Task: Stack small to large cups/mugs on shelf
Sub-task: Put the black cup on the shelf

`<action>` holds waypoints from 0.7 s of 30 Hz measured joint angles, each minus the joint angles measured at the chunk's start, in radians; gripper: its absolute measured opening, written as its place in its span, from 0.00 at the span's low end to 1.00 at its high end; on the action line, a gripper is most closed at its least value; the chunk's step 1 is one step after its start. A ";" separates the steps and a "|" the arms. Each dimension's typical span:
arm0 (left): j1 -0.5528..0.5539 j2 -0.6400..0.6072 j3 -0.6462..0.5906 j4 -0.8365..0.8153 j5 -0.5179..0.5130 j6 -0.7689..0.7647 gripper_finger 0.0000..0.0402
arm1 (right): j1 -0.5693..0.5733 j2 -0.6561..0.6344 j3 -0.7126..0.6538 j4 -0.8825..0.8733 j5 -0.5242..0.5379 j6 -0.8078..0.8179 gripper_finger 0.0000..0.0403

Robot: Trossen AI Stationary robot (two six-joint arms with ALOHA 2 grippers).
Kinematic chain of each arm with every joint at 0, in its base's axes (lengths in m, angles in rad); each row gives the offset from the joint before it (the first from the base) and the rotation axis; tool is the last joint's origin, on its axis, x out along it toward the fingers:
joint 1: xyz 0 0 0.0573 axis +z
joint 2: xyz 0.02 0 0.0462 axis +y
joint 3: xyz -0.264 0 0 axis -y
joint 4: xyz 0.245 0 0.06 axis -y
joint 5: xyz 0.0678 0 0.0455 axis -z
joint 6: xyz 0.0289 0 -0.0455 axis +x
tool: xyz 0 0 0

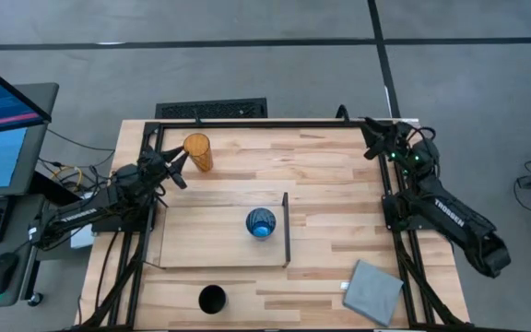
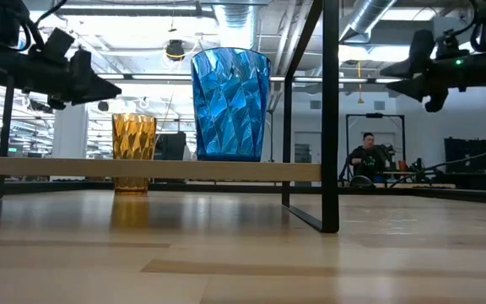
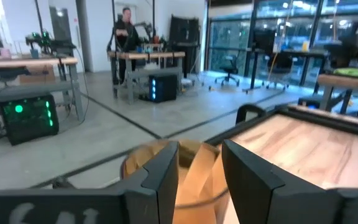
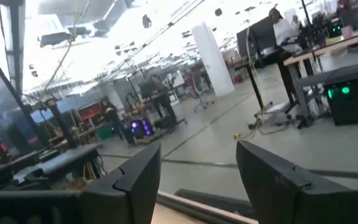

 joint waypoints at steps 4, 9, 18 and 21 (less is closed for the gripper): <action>0.000 0.000 0.000 0.046 0.000 0.008 0.28 | -0.007 -0.027 -0.037 -0.007 0.001 0.021 0.57; 0.000 0.000 0.000 0.072 0.001 -0.012 0.28 | -0.007 -0.035 -0.045 -0.005 0.036 0.023 0.57; 0.000 0.001 0.162 -0.120 0.062 0.136 0.28 | -0.007 -0.035 -0.045 -0.004 0.060 0.017 0.57; 0.000 0.004 0.271 -0.286 0.144 0.124 0.28 | -0.007 -0.034 -0.045 -0.004 0.061 0.017 0.57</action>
